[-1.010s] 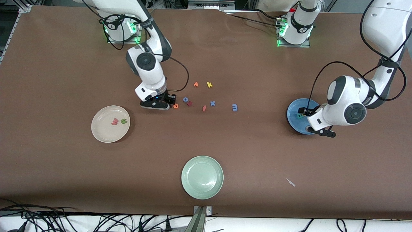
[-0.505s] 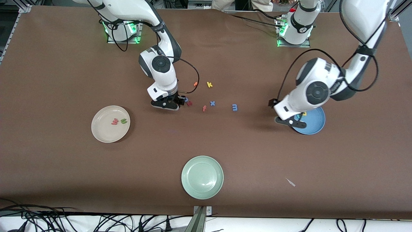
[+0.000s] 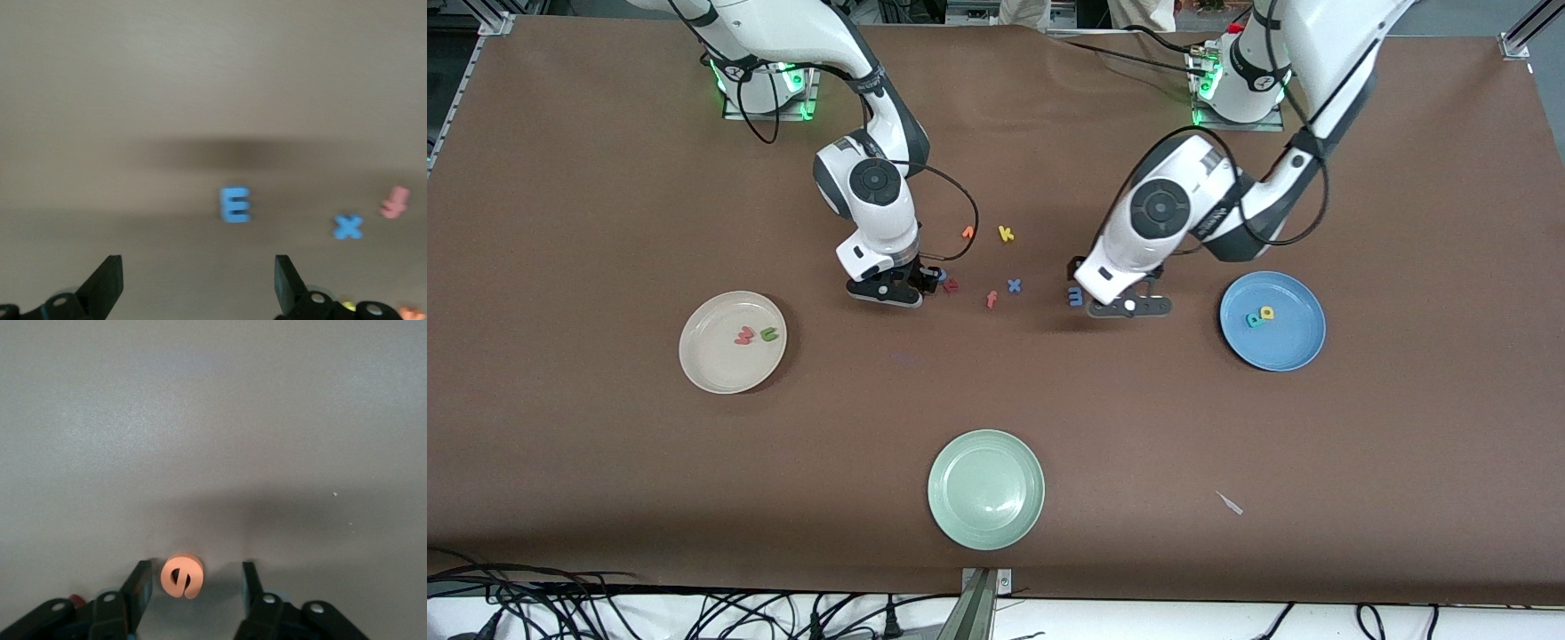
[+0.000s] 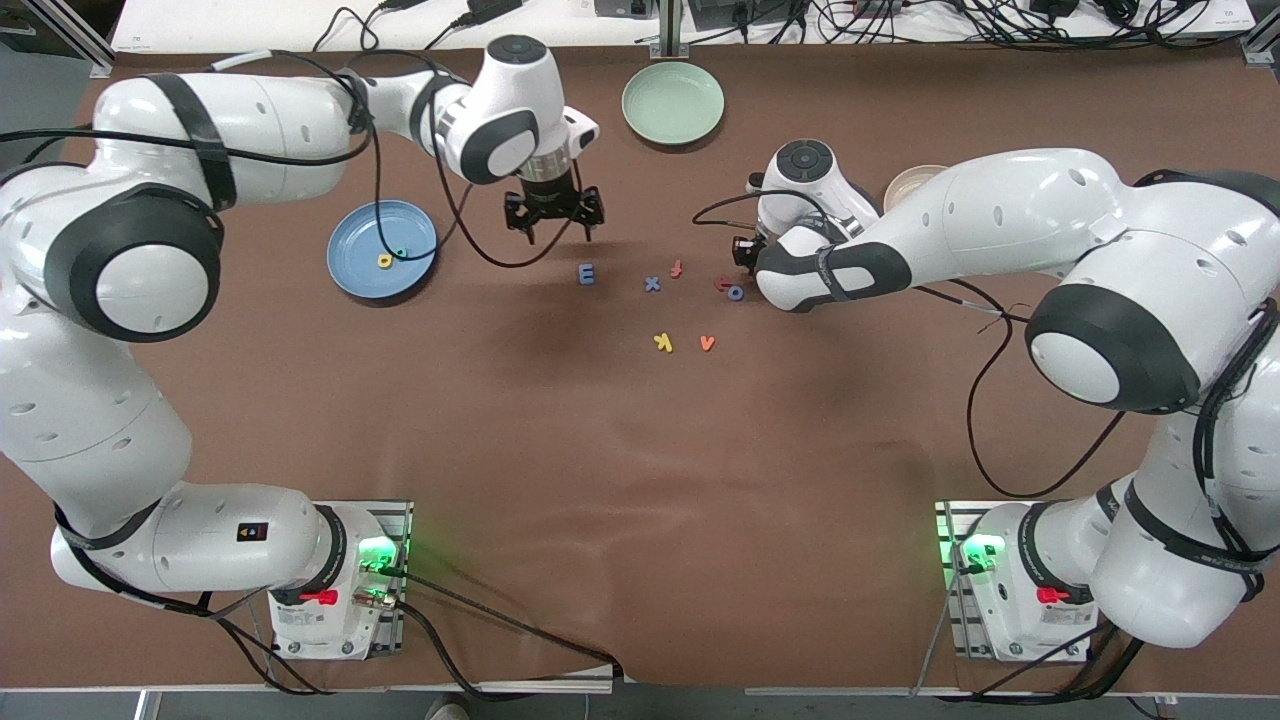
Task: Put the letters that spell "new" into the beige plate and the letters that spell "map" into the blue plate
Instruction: 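Grasp the blue E with the left gripper while the right gripper carries e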
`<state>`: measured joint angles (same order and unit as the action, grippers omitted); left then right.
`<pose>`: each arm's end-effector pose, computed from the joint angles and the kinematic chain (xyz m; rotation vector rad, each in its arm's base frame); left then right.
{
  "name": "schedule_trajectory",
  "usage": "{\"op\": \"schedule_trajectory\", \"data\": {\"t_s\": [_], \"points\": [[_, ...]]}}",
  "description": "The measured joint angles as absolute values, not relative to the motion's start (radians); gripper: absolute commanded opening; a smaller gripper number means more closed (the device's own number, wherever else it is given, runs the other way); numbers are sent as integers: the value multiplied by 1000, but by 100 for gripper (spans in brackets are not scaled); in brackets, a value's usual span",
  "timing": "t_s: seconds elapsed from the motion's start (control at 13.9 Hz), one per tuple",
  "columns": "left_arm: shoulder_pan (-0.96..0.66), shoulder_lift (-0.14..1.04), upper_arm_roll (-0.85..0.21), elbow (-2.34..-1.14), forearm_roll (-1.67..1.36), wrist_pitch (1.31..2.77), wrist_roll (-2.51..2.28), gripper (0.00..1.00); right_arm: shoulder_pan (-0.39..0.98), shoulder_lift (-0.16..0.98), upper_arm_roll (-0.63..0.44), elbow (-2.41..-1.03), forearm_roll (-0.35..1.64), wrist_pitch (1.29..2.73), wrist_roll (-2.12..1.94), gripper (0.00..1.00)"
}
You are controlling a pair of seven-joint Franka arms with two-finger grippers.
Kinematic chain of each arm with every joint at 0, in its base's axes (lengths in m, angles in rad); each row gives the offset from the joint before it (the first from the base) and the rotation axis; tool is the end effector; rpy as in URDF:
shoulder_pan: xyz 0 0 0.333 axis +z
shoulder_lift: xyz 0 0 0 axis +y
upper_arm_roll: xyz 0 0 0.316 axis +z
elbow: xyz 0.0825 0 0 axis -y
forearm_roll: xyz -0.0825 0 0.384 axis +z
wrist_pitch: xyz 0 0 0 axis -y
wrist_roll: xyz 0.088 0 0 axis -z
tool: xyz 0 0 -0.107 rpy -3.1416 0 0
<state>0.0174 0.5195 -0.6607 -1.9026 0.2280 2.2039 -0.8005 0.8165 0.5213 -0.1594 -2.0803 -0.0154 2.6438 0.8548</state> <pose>0.5097 -0.3462 0.2681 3.0897 0.0942 -0.2485 0.4672 0.3611 0.1795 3.0982 -0.2508 0.1464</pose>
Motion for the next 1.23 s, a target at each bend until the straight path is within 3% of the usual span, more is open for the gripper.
{"op": "schedule_trajectory", "data": {"t_s": [0.14, 0.29, 0.58, 0.65, 1.01, 1.08, 1.23], "points": [[-1, 569, -656, -1903, 228, 2273, -817, 96, 818, 524, -159, -2080, -16, 2644, 855, 48], [-5, 623, -652, -1902, 228, 2320, -817, 78, 819, 529, -159, -2079, -16, 2647, 855, 47], [-12, 680, -646, -1899, 308, 2342, -823, 61, 819, 530, -159, -2078, -16, 2654, 855, 19], [-12, 688, -643, -1899, 312, 2358, -828, 59, 820, 529, -159, -2077, -16, 2657, 855, 16], [-16, 712, -622, -1897, 313, 2372, -839, 53, 820, 522, -197, -2061, -20, 2646, 800, 15], [-16, 715, -617, -1897, 313, 2373, -839, 49, 820, 511, -220, -2058, -20, 2628, 755, 16], [-16, 720, -612, -1896, 313, 2373, -839, 27, 819, 475, -275, -2048, -20, 2553, 637, 16]]}}
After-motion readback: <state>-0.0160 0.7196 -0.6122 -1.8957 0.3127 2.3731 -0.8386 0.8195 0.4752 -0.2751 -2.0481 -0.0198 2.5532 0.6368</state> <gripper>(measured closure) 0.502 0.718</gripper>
